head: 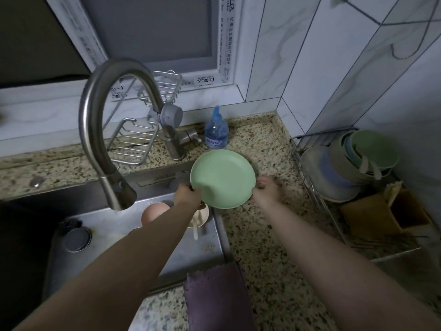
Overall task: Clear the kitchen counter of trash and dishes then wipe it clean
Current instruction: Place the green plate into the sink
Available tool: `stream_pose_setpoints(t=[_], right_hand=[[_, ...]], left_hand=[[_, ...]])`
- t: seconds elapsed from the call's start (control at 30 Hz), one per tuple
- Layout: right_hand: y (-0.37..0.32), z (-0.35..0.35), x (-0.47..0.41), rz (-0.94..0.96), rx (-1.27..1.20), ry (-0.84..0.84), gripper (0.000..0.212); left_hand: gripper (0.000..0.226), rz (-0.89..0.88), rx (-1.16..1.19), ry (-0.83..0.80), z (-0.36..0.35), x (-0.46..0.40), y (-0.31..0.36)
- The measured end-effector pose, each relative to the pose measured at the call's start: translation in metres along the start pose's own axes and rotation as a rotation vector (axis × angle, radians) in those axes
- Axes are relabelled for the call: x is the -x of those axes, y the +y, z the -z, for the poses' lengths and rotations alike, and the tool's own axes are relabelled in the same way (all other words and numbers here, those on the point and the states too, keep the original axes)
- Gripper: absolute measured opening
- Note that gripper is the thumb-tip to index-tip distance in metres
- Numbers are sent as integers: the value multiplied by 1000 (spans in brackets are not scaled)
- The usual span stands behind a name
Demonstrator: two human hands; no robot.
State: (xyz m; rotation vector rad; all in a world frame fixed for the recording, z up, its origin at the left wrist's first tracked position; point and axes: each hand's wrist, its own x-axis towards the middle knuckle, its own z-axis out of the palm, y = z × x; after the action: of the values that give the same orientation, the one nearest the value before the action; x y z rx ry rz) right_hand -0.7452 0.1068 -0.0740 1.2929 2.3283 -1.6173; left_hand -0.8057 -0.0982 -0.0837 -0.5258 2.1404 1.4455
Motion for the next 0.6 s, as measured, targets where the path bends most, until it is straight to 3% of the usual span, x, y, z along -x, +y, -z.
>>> stream_pose_setpoints(t=[0.2,0.37,0.5,0.6], right_hand=[[-14,-44,28,233,301,-139,34],[-25,-88,57,273,315,-218,44],[-33,-125,87,265,409,-260,60],[-41,-158,114,245,492,-315,60]], left_hand=[[37,56,-108,108,55,-28,-62],[45,83,10,121,106,-5,-79],[20,71,-39,132,149,20,-88],[17,69,-88,92,193,14,-116]])
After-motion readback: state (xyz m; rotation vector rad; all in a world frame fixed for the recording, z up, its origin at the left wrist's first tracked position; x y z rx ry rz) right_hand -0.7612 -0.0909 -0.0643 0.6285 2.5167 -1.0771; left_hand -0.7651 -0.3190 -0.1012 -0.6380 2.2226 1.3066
